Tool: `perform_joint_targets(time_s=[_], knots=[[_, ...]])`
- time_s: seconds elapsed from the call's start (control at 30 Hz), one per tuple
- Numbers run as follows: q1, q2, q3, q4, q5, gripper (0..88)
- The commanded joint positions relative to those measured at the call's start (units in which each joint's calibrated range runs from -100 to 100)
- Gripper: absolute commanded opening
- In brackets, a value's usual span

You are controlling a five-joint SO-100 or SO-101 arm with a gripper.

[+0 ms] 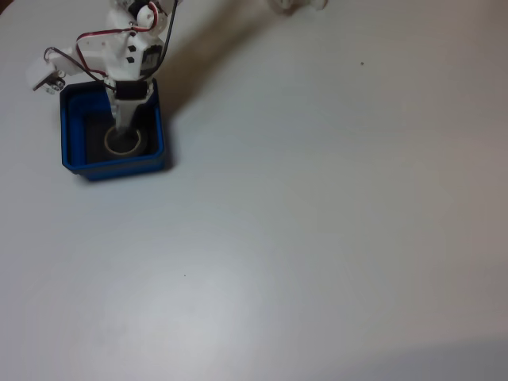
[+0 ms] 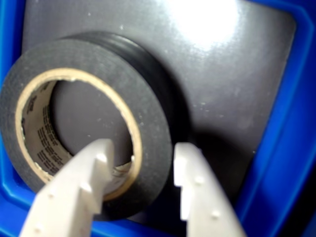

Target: Pick the black tape roll and drop it in the blue box

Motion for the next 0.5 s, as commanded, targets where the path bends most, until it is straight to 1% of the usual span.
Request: perform_joint_targets(time_s=[0.0, 0.33, 0.4, 0.47], knots=[[0.2, -1.1, -4.3, -0.9, 0.4, 12.5], [0.1, -1.6, -5.4, -1.0, 0.3, 11.1], [0.1, -1.7, -6.0, -1.0, 0.3, 8.9], [-0.1, -1.8, -6.8, -1.0, 0.3, 4.4]])
